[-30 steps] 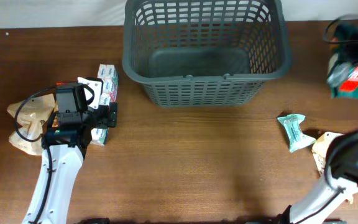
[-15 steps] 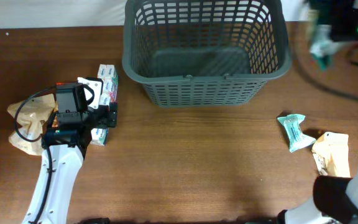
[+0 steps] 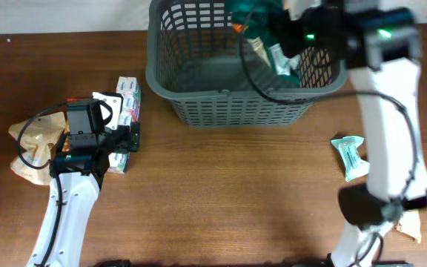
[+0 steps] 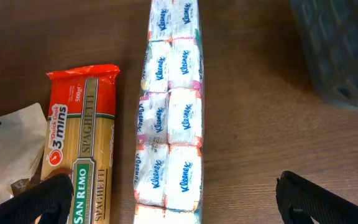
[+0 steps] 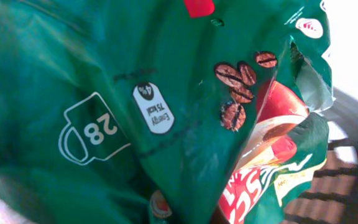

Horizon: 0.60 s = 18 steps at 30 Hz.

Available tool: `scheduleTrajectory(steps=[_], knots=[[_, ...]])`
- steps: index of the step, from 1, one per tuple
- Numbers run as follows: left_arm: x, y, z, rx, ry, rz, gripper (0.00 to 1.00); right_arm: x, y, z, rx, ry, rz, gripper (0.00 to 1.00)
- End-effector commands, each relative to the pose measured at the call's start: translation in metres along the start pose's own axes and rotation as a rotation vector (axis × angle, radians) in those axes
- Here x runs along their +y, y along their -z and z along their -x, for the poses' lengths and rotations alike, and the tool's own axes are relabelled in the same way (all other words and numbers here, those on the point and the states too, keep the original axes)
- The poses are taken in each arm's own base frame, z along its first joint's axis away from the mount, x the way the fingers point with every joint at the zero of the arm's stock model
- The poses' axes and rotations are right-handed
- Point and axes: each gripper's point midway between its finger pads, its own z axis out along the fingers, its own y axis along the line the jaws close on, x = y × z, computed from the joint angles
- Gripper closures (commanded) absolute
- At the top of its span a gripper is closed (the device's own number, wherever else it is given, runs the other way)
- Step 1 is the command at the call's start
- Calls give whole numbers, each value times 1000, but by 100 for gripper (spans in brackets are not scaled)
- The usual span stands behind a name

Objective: Pack container
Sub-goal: 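Carry the Nescafe bag over the basket and release it inside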

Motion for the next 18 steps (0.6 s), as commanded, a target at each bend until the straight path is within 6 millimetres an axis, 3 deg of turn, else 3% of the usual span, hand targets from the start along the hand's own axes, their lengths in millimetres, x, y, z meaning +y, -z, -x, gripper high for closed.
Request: scheduleTrajectory(steps=[1,7,18], knots=[[4,2,8,-17,-13,10,1,-1,-20,7,-15,22,6,96],[4,2,8,-17,-13,10,1,-6,-71,-19,85,-10,37,96],[4,2,8,-17,-13,10,1,-1,-123,-61,233,-80,79,96]])
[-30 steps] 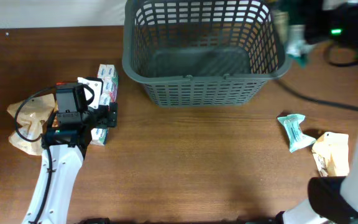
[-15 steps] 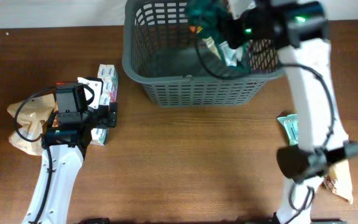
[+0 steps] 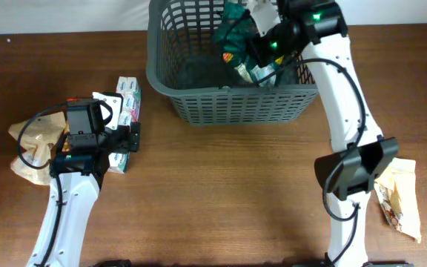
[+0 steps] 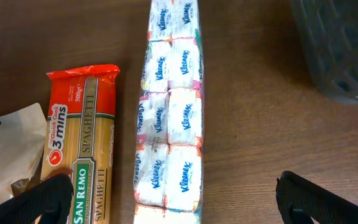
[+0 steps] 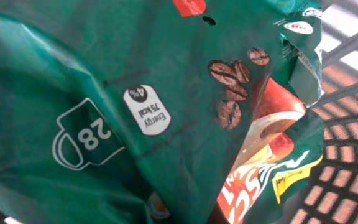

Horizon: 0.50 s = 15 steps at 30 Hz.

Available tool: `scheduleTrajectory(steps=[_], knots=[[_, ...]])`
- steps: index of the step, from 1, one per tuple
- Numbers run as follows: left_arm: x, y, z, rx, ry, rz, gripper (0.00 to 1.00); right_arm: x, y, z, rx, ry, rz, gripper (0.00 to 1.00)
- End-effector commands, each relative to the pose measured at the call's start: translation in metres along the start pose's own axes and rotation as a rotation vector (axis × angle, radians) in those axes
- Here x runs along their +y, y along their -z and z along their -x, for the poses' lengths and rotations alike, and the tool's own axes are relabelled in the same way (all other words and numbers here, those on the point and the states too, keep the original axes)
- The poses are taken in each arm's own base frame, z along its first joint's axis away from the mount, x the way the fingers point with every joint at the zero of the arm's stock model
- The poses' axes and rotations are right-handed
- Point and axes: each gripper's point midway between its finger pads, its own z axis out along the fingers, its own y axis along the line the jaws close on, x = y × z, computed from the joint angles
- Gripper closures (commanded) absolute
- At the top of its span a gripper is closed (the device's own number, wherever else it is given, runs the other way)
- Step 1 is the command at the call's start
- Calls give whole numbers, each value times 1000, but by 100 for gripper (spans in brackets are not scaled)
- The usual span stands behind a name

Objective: Pack container
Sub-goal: 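Carry the Nescafe bag over the basket and release it inside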

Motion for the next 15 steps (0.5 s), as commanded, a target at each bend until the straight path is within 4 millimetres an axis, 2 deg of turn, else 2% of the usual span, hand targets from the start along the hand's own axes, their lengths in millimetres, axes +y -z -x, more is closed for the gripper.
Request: scheduleTrajectory(steps=[1,5,6,7,8,11,13,15], knots=[[4,2,8,-18,-13,10,1,5,-6,4,-6,-5,7,96],[4,2,8,-18,-13,10,1,5,-10,-1,12,-10,12,96],[4,2,8,-17,-13,10,1,5,-8,0,8,-9,11,78],[4,2,8,-18,-13,10,1,5,-6,2,3,-11,9,53],[4,2,8,-17,-12,10,1,5,-2,4,-6,-17,7,41],[4,2,8,-17,-13,10,1,4,18,13,-48,-25,-11,39],[4,2,8,-18,-13,10,1,0,39,21,-88,-33,-50,31],[4,2,8,-18,-13,10,1,-6,66,30,-133,-38,-118,30]])
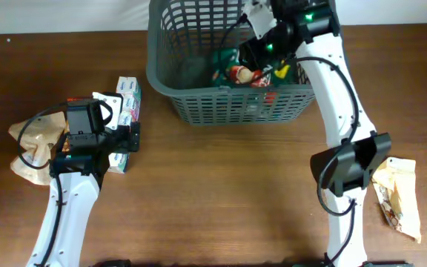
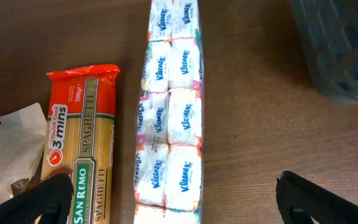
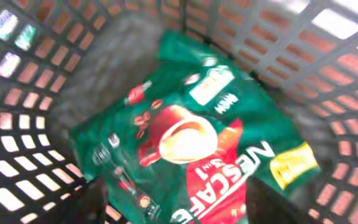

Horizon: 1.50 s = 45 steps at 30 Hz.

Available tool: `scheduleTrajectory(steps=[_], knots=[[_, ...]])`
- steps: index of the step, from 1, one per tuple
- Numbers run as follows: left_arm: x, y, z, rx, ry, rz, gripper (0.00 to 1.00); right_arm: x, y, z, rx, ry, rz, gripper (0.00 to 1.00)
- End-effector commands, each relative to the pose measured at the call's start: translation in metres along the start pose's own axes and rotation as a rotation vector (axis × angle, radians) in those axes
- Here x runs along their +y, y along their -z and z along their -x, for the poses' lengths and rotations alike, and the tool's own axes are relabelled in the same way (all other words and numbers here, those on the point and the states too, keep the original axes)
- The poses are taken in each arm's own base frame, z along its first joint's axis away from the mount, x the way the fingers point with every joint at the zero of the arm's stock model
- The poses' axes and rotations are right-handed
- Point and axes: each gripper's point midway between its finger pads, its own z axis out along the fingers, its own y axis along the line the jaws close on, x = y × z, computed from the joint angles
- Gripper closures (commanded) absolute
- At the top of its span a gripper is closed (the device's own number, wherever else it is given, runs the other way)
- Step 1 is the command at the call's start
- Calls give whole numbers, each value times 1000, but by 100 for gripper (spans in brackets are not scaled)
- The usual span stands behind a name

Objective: Pack container
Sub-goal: 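Carry the Nescafe bag over the basket and release it inside, then lower the right gripper onto the tan paper bag and grasp it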

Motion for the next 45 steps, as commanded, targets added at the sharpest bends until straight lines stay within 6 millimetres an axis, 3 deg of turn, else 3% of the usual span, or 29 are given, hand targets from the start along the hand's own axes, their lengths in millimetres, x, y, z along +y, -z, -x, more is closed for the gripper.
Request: scheduleTrajectory(steps=[1,6,11,16,18,20,22,24,26,33,36,39,45], knots=[[4,2,8,-17,-13,10,1,-6,87,32,-169,0,-139,30],[4,2,8,-17,-13,10,1,-21,166,32,-267,-43,-298,26],[4,2,8,-17,-13,10,1,-56,252,1,-343,-163,-426,25],[4,2,8,-17,-13,10,1,-108,342,-62,-420,-347,-616,25],[4,2,8,-17,-13,10,1,-128,365,-98,-421,-432,-700,25],[4,2,8,-17,-13,10,1,-146,377,-140,-400,-523,-775,23],[4,2,8,-17,-13,10,1,-157,374,-180,-365,-619,-820,20],[4,2,8,-17,-13,10,1,-158,355,-221,-272,-699,-816,20],[4,2,8,-17,-13,10,1,-149,320,-262,-136,-774,-760,20],[4,2,8,-17,-13,10,1,-127,200,-365,289,-877,-548,18],[4,2,8,-17,-13,10,1,-126,177,-397,418,-894,-550,18],[4,2,8,-17,-13,10,1,-129,168,-419,516,-902,-575,19],[4,2,8,-17,-13,10,1,-139,166,-430,572,-939,-635,19]])
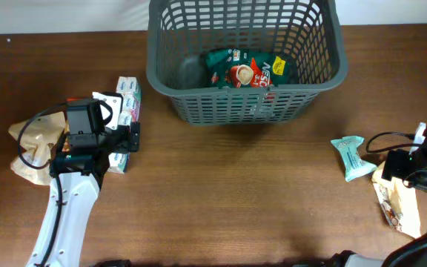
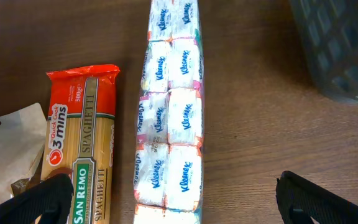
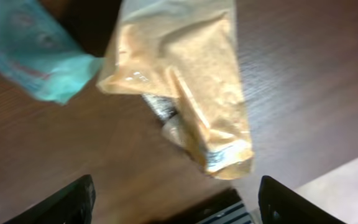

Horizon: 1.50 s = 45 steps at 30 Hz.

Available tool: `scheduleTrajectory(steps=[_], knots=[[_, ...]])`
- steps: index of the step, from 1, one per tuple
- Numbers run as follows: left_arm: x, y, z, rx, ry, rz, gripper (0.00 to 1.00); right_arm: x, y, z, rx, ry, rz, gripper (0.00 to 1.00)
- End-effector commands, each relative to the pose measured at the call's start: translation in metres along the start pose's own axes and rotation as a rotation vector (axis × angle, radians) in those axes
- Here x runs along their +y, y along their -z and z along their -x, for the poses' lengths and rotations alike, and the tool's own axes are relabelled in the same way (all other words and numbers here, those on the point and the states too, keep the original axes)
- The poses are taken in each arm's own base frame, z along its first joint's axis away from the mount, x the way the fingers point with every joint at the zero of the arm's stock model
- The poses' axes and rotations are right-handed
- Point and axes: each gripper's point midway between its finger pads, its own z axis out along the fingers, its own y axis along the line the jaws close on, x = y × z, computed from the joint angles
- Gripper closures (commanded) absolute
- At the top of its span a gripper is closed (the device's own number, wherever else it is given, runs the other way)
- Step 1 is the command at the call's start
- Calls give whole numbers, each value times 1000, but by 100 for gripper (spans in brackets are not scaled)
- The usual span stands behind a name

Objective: Pack container
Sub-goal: 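Lower the right gripper onto the tan paper bag and grasp it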

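Note:
The grey basket (image 1: 232, 111) stands at the table's back with a green Nescafe coffee bag (image 1: 245, 72) lying inside. My right gripper (image 3: 173, 199) is open over the table's right edge, above a tan pouch (image 3: 185, 81) and next to a teal packet (image 3: 30, 50). Overhead, the tan pouch (image 1: 400, 204) lies under the right arm, the teal packet (image 1: 349, 157) just left of it. My left gripper (image 2: 169, 199) hangs open over a Kleenex tissue pack (image 2: 169, 118), with a San Remo spaghetti pack (image 2: 82, 137) to its left.
A crumpled tan bag (image 1: 32, 148) lies at the far left beside the left arm. The basket's corner (image 2: 340, 50) shows at the upper right of the left wrist view. The table edge (image 3: 334, 180) is close to the right gripper.
My right gripper has left the basket and now is open over the tan pouch at the table's right edge. The coffee bag stays in the basket. The left arm is unchanged.
My right gripper first held the green coffee bag above the basket's right side, then lower inside it. Then the bag lay loose on the basket floor with the gripper above it. Now the right gripper is at the right edge. The left gripper stayed open over the tissues.

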Motion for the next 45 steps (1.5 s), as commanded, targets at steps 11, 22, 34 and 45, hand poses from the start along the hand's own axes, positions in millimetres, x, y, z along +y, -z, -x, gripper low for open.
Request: scheduleTrajectory(steps=[11,22,34,45], knots=[[4,2,8,-17,-13,10,1,-35,-11,23,-49,-29,-202,19],[4,2,8,-17,-13,10,1,-5,-74,6,206,163,-57,12],[4,2,8,-17,-13,10,1,-18,-117,-12,349,82,-2,27],[4,2,8,-17,-13,10,1,-16,-133,-9,345,6,31,96]])
